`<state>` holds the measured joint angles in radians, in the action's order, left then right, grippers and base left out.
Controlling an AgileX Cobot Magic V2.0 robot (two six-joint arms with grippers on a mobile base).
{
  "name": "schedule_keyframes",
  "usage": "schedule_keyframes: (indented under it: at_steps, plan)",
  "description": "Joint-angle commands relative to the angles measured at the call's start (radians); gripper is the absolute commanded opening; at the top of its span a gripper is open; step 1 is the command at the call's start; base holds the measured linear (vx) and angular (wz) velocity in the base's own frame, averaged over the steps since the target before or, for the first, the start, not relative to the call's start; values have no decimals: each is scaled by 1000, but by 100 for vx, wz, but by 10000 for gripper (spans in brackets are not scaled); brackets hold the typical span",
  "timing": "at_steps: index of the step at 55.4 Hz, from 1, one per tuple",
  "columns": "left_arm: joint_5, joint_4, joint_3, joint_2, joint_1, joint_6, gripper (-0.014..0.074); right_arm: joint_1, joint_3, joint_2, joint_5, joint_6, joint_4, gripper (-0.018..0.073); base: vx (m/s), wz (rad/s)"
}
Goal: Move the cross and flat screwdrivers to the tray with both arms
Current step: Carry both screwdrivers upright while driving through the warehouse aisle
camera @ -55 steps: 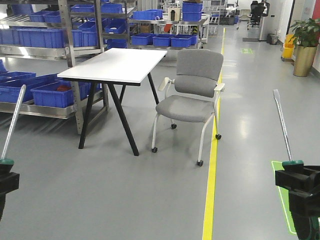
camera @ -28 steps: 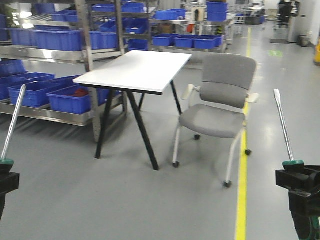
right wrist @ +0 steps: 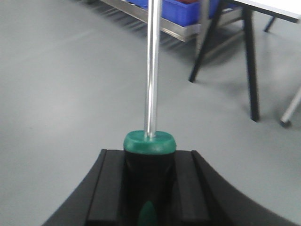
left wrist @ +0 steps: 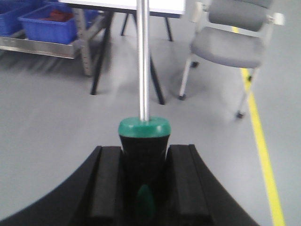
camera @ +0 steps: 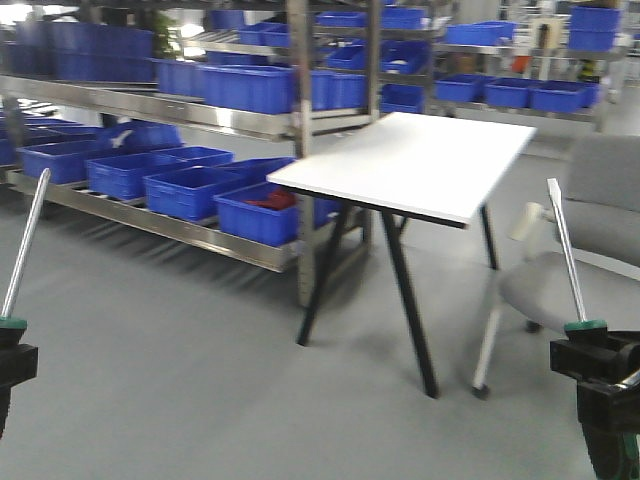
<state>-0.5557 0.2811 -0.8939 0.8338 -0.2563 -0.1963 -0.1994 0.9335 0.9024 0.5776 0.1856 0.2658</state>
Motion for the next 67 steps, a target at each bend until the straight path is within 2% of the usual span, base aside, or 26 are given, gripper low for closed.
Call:
schedule_keyframes:
  at_steps: [1,67]
  plan:
    - [88,20,-31,-11,-4,10,-3,-2,32,-12,-81,4,7,-8,57,55]
    - [88,20,-31,-12,-4,10,-3,-2,32,-12,-74,4,10,-8,58,56]
